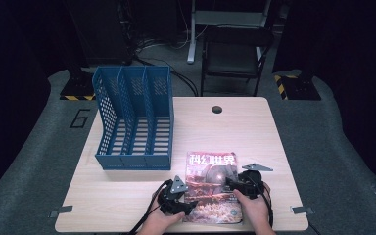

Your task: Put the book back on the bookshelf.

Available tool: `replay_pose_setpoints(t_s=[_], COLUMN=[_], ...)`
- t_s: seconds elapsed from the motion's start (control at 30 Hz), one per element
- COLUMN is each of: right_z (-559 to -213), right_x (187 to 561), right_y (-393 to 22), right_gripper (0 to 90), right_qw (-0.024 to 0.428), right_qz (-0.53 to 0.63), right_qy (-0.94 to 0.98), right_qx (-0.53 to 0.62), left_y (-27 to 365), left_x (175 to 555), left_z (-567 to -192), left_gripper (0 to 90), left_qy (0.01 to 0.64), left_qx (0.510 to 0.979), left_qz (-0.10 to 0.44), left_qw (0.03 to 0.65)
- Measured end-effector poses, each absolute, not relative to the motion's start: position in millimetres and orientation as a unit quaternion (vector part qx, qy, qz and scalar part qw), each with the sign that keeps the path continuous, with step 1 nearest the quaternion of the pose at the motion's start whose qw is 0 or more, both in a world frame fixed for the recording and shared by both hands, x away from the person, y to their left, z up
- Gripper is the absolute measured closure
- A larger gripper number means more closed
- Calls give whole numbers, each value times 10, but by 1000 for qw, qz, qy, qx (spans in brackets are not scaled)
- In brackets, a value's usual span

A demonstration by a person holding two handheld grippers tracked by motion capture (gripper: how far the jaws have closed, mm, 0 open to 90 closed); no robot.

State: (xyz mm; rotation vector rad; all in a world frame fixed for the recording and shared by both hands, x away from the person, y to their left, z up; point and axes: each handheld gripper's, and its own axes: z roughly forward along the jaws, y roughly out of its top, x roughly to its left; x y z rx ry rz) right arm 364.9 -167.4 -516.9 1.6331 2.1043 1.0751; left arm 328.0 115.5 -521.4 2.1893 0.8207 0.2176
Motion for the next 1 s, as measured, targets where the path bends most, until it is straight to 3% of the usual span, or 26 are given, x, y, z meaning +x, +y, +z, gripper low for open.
replay_pose_setpoints(t_s=[0.33,0.57,1.0], right_z=[-5171,-5178,-5188], right_x=[3643,3624,3607], right_y=[-1631,-1598,-1560], right_gripper=[377,371,347], right_qw=[138,150,167], right_qz=[371,367,356], right_qy=[722,723,733], right_qx=[568,567,555], left_y=[1122,1064,1109], left_x=[3253,3223,3228], left_z=[-5242,-5275,-5288], left_gripper=[234,130,147], left_qy=[311,313,303], left_qx=[863,860,859], left_qz=[94,97,101], left_qw=[388,392,401])
